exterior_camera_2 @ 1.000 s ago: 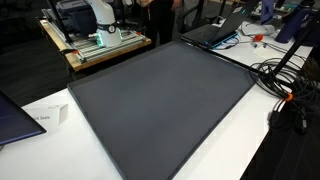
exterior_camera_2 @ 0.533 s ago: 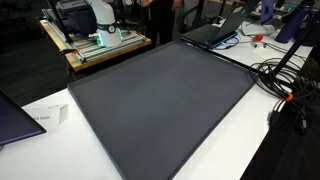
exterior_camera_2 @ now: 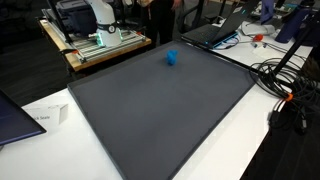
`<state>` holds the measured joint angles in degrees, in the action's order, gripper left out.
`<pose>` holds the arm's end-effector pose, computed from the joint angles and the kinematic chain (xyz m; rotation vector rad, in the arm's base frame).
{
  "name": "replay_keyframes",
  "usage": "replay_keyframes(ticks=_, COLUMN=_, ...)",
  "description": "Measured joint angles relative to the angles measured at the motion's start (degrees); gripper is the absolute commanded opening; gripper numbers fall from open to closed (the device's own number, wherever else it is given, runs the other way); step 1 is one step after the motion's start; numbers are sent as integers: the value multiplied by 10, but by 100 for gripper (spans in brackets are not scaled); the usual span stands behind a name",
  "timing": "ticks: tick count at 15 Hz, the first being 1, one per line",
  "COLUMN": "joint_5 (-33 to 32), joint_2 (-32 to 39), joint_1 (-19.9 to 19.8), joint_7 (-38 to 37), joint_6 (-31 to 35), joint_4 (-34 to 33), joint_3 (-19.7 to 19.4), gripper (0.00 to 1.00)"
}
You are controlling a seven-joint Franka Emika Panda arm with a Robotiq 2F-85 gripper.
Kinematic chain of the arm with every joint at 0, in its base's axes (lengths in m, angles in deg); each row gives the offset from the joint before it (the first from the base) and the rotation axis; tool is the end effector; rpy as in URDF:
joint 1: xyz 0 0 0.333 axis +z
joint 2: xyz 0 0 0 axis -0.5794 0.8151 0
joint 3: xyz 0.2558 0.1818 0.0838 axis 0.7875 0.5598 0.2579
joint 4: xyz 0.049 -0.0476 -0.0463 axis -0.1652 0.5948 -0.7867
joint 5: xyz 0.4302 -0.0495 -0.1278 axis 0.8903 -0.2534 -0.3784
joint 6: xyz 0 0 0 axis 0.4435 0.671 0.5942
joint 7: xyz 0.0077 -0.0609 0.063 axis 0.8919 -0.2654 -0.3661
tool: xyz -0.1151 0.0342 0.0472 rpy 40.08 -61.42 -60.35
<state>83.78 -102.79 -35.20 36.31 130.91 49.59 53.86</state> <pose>0.5092 -0.0041 0.7570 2.8066 0.3654 1.1844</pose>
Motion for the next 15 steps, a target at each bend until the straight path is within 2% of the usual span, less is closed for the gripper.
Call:
replay_keyframes(ticks=3, joint_5=0, joint_2=8, joint_1=0, joint_7=-3, joint_6=-14, joint_4=-5, joint_3=0, gripper=100)
replay_keyframes(ticks=11, joint_5=10, joint_2=63, joint_1=8, joint_7=-24, joint_6=-153, joint_4=-47, joint_3=-1, gripper=100)
replay_keyframes(ticks=15, joint_5=44, joint_2=94, joint_1=16, joint_7=-23, joint_6=-165, joint_4=-58, joint_3=-2, gripper=100)
